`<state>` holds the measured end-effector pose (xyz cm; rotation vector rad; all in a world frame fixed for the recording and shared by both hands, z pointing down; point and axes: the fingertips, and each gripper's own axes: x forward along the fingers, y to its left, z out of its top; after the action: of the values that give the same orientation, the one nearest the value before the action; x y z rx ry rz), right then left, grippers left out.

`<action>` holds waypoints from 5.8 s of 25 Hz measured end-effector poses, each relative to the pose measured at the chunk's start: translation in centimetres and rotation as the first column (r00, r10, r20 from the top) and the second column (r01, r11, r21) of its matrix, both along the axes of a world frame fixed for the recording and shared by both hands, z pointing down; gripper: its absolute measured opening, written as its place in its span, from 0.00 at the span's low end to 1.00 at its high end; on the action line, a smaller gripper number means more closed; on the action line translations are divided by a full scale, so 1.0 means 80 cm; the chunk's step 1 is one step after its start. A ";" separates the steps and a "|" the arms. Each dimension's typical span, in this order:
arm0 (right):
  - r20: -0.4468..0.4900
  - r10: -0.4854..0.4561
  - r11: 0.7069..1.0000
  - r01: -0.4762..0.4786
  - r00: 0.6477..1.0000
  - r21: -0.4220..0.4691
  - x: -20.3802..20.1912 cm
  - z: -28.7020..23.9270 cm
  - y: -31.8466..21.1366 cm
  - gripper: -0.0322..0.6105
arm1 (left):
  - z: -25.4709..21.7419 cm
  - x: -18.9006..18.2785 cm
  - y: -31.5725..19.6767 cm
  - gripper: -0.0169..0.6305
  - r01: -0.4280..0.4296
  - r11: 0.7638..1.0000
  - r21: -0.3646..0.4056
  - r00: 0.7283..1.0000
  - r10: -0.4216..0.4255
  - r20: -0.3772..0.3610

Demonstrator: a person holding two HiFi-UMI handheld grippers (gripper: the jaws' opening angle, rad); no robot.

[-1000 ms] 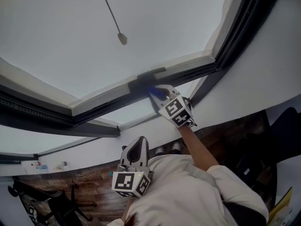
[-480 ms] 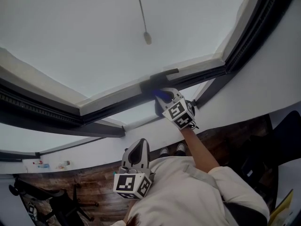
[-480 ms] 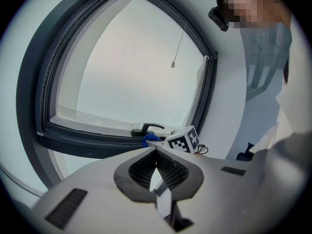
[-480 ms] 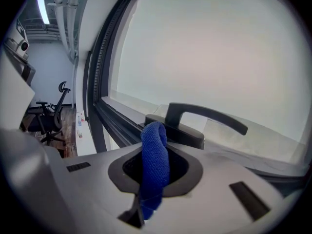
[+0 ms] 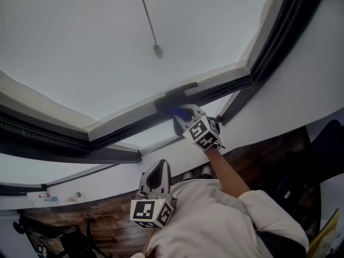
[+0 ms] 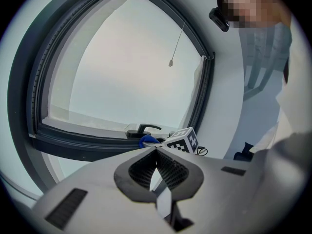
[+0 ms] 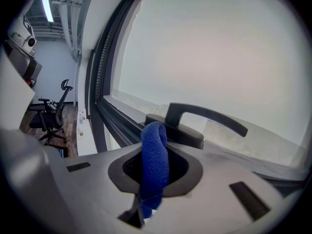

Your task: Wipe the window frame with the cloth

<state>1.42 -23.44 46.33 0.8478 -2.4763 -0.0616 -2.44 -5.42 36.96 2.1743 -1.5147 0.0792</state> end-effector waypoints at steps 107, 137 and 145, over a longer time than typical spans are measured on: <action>0.057 0.241 0.970 -0.240 0.969 -0.026 0.211 -0.004 -0.071 0.12 | 0.003 0.101 -0.039 0.03 -0.035 0.999 -0.014 0.999 0.034 -0.019; 0.074 0.272 0.962 -0.272 0.959 -0.013 0.281 -0.007 -0.094 0.12 | 0.010 0.154 -0.039 0.03 -0.020 1.000 -0.005 0.999 0.020 -0.042; 0.076 0.304 0.952 -0.305 0.950 -0.009 0.296 -0.005 -0.100 0.12 | 0.010 0.148 -0.036 0.04 0.002 1.000 -0.004 0.999 -0.002 -0.039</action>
<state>25.08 -31.44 45.90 1.2450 -2.3841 0.0772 9.39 -8.29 37.77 2.1590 -1.4945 0.0391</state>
